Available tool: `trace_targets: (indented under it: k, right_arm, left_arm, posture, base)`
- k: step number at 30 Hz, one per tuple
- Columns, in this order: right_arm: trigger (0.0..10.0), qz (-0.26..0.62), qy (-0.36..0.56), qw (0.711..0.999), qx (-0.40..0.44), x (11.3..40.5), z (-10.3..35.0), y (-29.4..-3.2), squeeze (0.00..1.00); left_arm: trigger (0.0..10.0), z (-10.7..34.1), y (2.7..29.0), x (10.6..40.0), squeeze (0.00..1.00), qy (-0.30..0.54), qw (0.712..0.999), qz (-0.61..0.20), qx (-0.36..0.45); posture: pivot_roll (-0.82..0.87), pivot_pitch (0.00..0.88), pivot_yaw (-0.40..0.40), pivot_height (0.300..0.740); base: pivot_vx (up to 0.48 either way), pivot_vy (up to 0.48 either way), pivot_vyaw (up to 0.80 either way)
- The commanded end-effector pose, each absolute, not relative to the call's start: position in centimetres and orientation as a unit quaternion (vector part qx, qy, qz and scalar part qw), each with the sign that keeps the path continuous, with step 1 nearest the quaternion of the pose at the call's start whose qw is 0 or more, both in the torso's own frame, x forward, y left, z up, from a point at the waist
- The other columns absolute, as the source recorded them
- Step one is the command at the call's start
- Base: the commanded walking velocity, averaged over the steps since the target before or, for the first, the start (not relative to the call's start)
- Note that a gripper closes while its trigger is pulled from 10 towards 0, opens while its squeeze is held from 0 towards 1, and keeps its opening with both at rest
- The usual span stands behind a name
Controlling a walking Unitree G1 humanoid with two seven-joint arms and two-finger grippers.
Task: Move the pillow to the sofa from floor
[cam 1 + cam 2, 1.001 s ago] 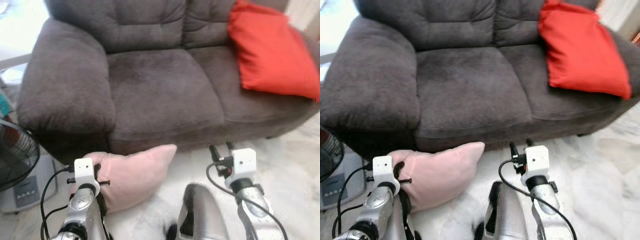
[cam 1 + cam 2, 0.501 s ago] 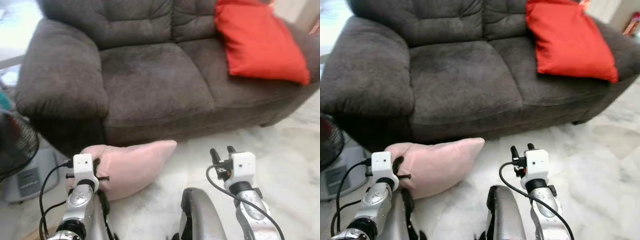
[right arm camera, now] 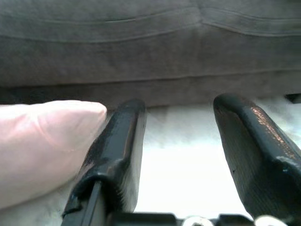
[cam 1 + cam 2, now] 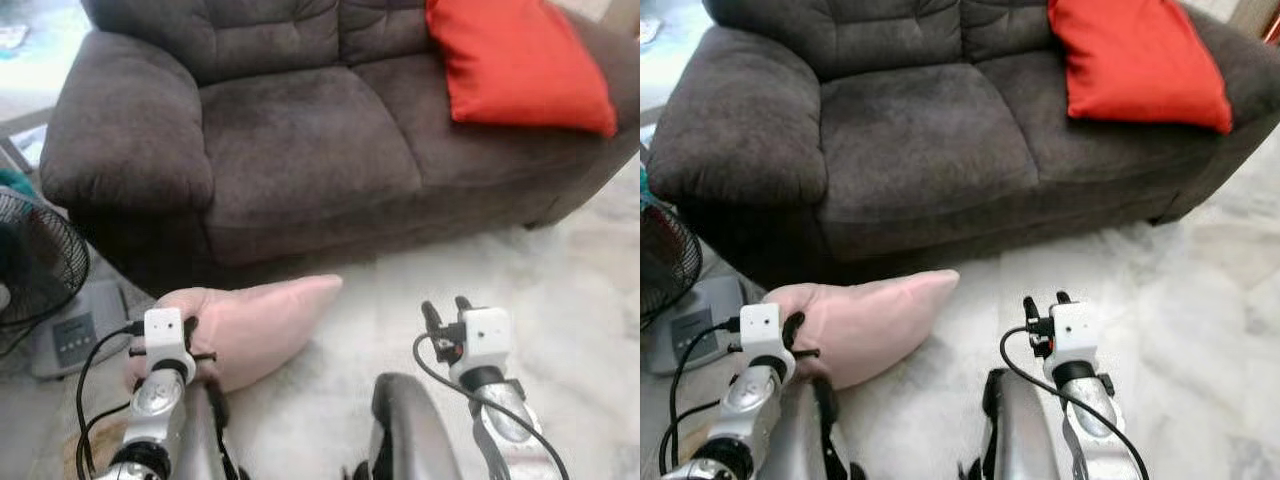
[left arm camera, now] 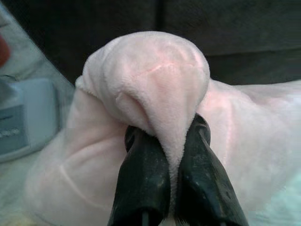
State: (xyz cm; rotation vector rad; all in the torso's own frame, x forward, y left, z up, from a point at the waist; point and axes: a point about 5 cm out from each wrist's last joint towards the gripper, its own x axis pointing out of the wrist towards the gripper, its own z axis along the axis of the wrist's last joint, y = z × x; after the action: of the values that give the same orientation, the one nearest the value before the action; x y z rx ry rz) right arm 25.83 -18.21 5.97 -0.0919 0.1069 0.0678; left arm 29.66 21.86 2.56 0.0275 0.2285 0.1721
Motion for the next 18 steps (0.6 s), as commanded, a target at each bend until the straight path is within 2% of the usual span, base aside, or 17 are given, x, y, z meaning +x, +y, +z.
trace_targets:
  k: [1, 17, 18]
  right_arm:
    - [10.0, 0.032, 0.052, 0.997, -0.042, 25.8, 6.0, -18.2, 0.0]
    - [10.0, 0.031, 0.053, 0.997, -0.042, 25.7, 5.9, -18.3, 0.0]
    - [10.0, 0.021, 0.067, 0.997, -0.029, 25.4, 4.9, -18.3, 0.0]
  left_arm:
    - [10.0, 3.5, 21.8, 30.2, 0.0, 0.088, 0.993, 0.079, 0.023]
    - [10.0, 3.5, 21.8, 30.2, 0.0, 0.086, 0.993, 0.077, 0.027]
    - [10.0, 5.4, 20.9, 31.0, 0.0, 0.03, 0.996, 0.049, 0.064]
  posture:
    - [-0.03, 0.085, -0.042, 0.465]
    - [-0.03, 0.084, -0.041, 0.465]
    - [-0.02, 0.06, -0.013, 0.47]
  base:
    - [-0.356, 0.0, 0.0]
    - [-0.356, 0.0, 0.0]
    - [0.0, 0.0, 0.0]
